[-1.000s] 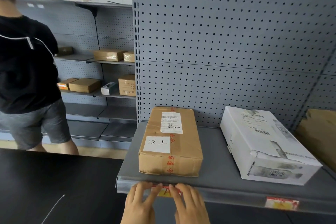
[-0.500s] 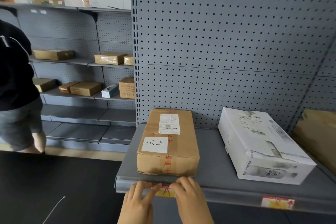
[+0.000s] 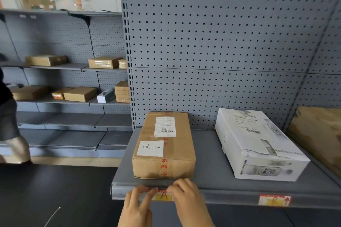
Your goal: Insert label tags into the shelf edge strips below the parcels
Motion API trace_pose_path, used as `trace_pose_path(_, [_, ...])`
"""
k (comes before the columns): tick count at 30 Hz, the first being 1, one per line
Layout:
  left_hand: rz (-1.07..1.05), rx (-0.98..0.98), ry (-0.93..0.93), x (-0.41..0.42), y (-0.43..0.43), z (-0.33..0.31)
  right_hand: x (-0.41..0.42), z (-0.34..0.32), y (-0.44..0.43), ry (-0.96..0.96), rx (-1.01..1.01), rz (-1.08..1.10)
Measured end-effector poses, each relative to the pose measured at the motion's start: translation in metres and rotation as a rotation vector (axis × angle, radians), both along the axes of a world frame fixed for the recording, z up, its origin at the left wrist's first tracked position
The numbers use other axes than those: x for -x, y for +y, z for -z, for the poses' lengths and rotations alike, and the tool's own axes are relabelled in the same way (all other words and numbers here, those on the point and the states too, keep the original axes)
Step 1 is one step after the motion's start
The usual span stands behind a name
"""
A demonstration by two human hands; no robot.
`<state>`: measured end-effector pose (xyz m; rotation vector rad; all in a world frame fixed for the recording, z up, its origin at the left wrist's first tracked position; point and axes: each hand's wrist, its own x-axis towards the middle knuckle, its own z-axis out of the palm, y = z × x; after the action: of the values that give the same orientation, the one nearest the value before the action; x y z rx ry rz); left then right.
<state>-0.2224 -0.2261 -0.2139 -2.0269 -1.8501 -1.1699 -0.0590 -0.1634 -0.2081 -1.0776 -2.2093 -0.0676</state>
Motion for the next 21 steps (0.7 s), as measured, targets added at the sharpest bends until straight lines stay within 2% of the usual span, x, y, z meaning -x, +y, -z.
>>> trace_pose_path(5, [-0.013, -0.003, 0.041, -0.001, 0.002, 0.002, -0.001, -0.003, -0.002, 0.016, 0.018, -0.021])
trace_pose_path(10, [-0.05, -0.008, 0.037, -0.004, 0.004, -0.003, -0.007, -0.012, -0.004, -0.167, 0.045, -0.027])
trace_pose_path(13, [-0.026, 0.073, -0.015, -0.009, 0.006, -0.017, -0.015, -0.03, -0.004, -0.205, -0.047, -0.081])
trace_pose_path(17, [0.073, 0.074, 0.035, -0.02, 0.018, -0.052, -0.034, -0.078, -0.007, -0.112, -0.151, -0.103])
trace_pose_path(21, [0.11, 0.003, 0.15, -0.028, 0.041, -0.121, -0.063, -0.145, -0.005, -0.06, -0.191, -0.039])
